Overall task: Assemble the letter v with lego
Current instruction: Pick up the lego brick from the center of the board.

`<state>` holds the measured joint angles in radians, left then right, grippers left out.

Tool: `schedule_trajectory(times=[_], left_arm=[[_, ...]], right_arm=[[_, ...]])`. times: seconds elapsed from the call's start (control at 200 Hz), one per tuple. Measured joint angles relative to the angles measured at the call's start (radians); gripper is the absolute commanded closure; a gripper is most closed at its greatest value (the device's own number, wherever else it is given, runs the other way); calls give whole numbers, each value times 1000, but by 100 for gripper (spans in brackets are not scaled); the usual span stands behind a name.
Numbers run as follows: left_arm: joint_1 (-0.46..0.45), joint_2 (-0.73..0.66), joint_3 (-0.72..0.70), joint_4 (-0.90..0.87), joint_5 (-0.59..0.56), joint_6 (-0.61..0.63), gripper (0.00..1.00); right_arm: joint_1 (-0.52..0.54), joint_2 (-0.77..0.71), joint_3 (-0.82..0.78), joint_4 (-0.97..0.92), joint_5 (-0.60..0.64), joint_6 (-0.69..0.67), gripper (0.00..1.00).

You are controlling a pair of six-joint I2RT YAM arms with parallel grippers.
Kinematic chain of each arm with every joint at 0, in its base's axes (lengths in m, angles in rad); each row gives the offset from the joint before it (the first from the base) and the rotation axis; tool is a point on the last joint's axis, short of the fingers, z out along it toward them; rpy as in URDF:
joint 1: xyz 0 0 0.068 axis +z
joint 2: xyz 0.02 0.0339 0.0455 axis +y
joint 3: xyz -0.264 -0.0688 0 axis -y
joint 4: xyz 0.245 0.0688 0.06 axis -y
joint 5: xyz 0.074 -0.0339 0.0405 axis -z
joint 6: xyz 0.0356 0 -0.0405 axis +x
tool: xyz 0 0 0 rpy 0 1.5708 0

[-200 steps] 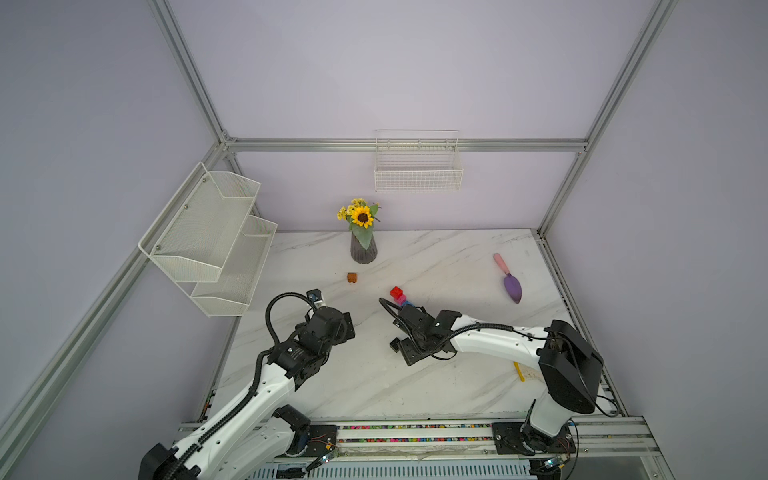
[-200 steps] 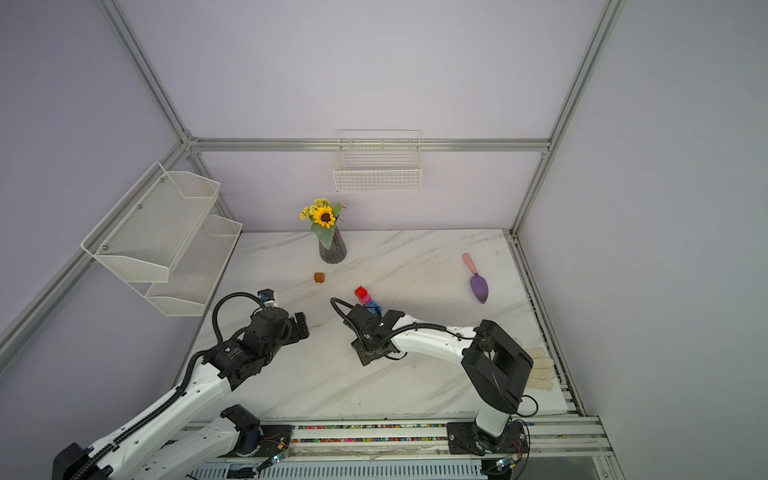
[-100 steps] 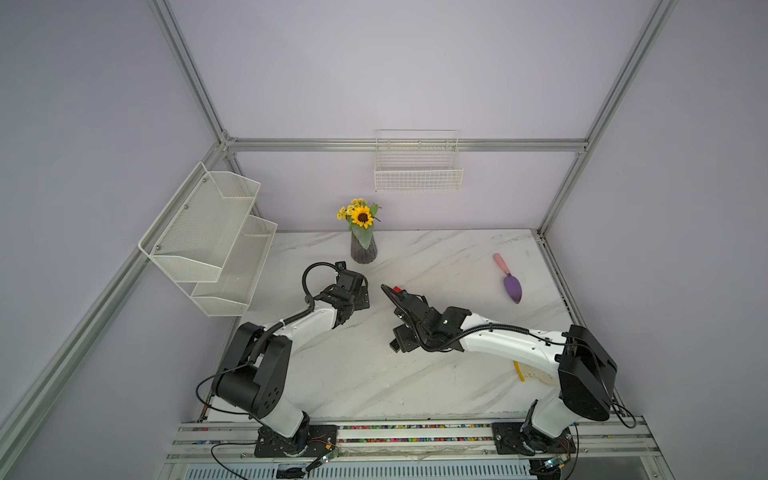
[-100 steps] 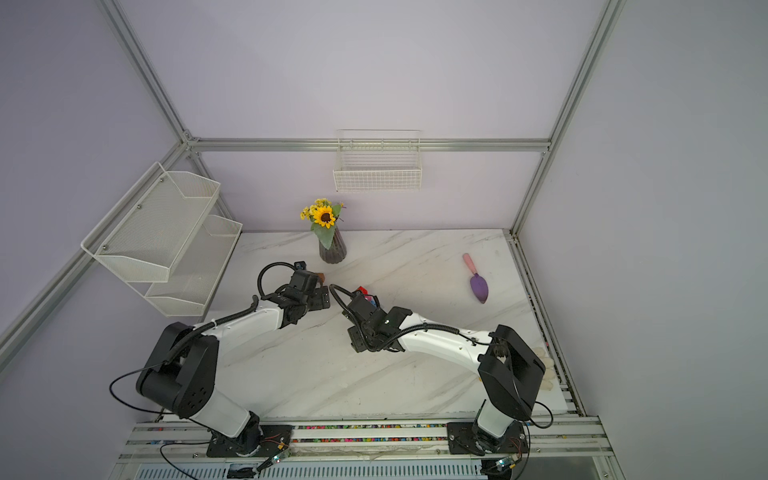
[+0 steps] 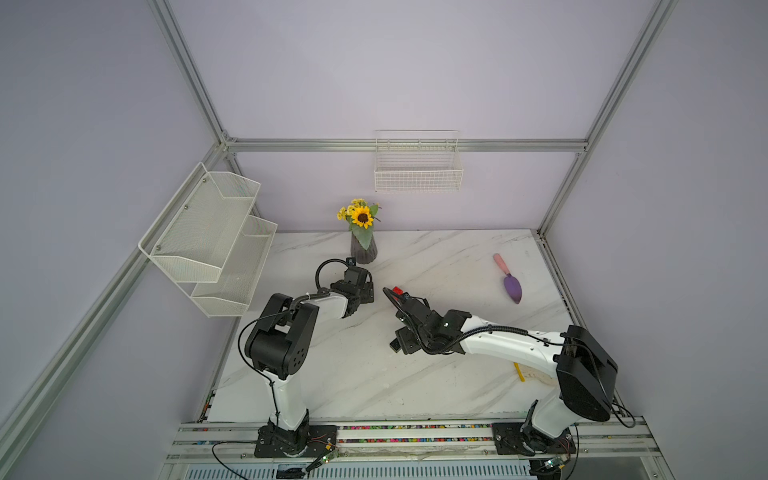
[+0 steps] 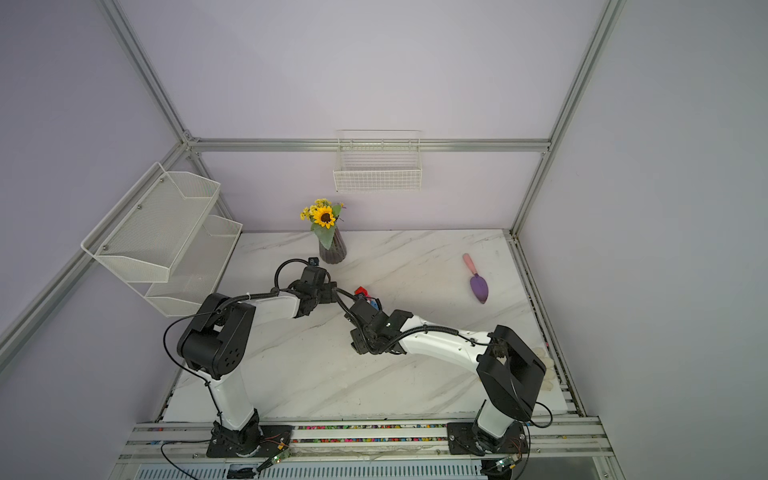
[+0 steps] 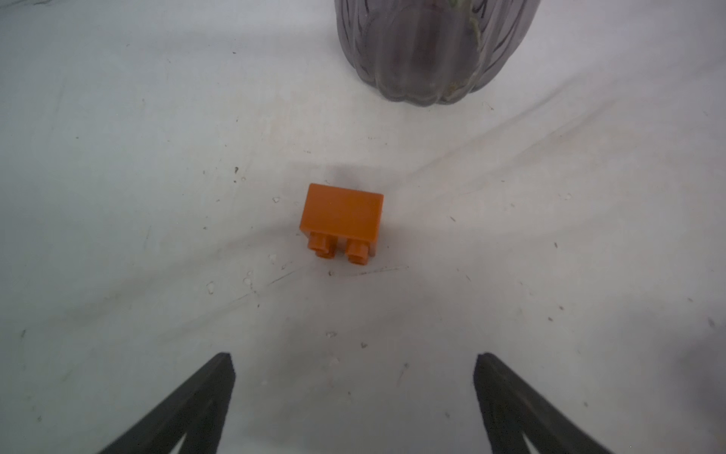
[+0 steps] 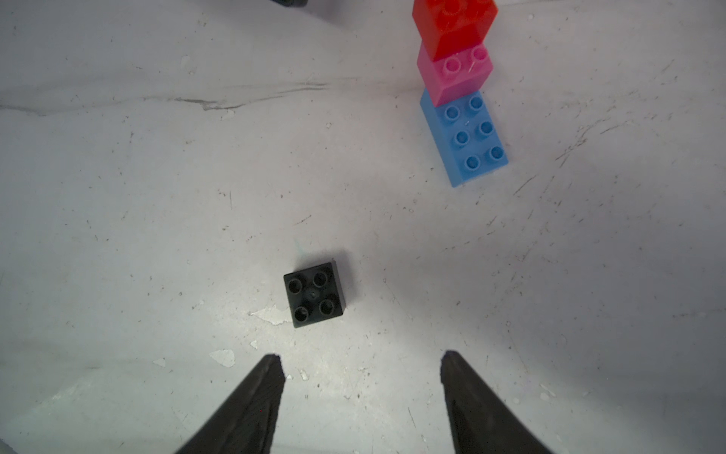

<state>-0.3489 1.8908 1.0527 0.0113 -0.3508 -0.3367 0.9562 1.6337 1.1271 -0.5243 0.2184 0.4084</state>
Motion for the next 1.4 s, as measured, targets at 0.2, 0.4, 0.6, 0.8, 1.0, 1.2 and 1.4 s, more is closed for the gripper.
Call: schedule_trajectory(times=[0.2, 0.4, 0.6, 0.8, 1.0, 1.2, 1.4], left_arm=[[35, 63, 94, -18, 26, 5, 8], [45, 89, 133, -31, 46, 18, 15], [53, 105, 136, -36, 60, 19, 16], [68, 151, 180, -53, 74, 19, 20], [72, 159, 195, -62, 85, 19, 26], [73, 162, 210, -84, 91, 19, 33], [74, 187, 254, -111, 93, 19, 34]], right_arm=[[-3, 0, -4, 8, 0, 0, 32], [-5, 0, -11, 9, 0, 1, 32], [-7, 0, -25, 10, 0, 3, 32], [-7, 0, -36, 11, -1, 7, 32], [-7, 0, -38, 17, -3, 14, 32], [-7, 0, -38, 23, -7, 19, 32], [-7, 0, -48, 30, -8, 25, 32]])
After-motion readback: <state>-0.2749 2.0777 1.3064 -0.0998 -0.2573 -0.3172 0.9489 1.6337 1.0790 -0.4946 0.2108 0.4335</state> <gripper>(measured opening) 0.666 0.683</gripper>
